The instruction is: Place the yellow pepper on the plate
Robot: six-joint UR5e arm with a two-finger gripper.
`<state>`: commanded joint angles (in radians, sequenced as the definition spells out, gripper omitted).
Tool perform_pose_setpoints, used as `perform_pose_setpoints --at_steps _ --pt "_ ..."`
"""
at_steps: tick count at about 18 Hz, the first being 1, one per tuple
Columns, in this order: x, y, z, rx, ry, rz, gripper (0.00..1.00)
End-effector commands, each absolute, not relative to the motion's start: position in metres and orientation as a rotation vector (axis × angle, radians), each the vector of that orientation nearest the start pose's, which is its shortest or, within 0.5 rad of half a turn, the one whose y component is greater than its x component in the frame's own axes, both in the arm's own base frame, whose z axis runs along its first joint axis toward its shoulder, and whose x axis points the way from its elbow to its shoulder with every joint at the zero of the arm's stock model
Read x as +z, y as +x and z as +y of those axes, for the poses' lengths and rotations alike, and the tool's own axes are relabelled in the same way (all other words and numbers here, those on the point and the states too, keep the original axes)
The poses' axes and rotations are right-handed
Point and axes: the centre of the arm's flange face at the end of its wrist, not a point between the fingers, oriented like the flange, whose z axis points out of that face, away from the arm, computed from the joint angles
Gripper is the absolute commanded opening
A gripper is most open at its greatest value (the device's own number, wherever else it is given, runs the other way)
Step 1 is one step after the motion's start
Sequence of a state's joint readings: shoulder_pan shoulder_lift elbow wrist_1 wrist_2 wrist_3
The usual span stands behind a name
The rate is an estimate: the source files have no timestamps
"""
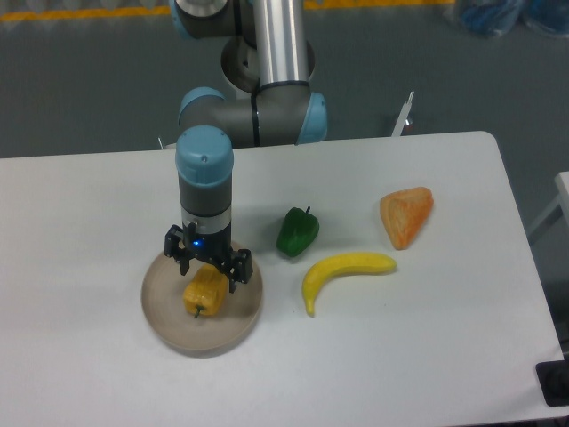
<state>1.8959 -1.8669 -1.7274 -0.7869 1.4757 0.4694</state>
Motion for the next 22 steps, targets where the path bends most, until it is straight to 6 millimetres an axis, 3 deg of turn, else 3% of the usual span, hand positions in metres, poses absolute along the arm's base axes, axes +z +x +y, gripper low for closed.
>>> perform_pose_setpoints --at_steps 3,4,6,8,12,16,22 --pt "0.363 -0.091 0.620 0.102 -2.748 0.156 1.00" --pt "0.372 -0.118 0.617 0.127 -2.736 0.115 1.00" --pt "0.390 -0.154 0.603 0.194 -2.716 0.155 1.00" --pt "0.394 -0.206 0.582 0.284 -2.730 0.216 1.00" --pt "0.406 -0.272 0.549 0.423 -2.738 0.397 1.00" --pt "0.410 -0.302 0.535 0.473 -2.738 0.483 1.00" --pt "0.414 -0.304 0.533 0.501 -2.734 0.547 1.00"
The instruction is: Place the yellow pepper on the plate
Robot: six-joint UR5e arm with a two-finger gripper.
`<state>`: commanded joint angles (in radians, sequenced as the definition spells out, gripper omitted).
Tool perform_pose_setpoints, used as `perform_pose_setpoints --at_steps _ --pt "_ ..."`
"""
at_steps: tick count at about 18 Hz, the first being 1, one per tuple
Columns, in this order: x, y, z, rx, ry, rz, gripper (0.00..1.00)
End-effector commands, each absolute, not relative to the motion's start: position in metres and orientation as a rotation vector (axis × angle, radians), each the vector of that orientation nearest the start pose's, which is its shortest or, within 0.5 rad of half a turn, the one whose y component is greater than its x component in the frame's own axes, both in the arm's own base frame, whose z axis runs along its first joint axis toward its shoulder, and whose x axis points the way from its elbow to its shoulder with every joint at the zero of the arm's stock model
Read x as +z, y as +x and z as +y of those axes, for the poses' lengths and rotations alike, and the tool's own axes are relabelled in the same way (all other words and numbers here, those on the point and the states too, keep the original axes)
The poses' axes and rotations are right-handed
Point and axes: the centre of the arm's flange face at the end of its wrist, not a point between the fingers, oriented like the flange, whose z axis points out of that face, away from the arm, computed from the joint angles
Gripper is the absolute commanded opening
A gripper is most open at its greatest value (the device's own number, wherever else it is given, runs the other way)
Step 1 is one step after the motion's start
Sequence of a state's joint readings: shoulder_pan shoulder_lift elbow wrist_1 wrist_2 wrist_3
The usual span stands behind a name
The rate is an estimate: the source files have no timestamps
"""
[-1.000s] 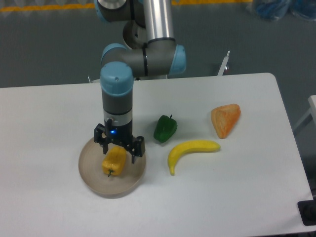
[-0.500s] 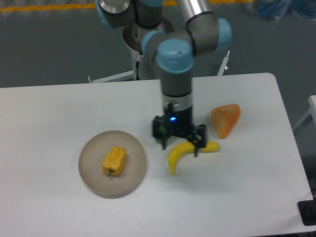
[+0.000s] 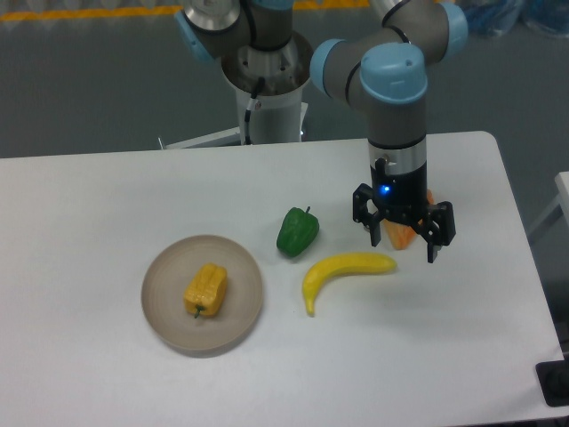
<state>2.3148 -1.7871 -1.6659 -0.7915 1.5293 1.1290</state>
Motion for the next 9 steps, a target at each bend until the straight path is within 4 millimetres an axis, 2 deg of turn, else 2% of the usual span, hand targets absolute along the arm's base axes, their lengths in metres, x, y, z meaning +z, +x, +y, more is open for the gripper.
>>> perform_pose_setpoints --at_steps 9 --pt "0.4128 -0.3074 0.5367 0.531 -2.750 0.547 1.00"
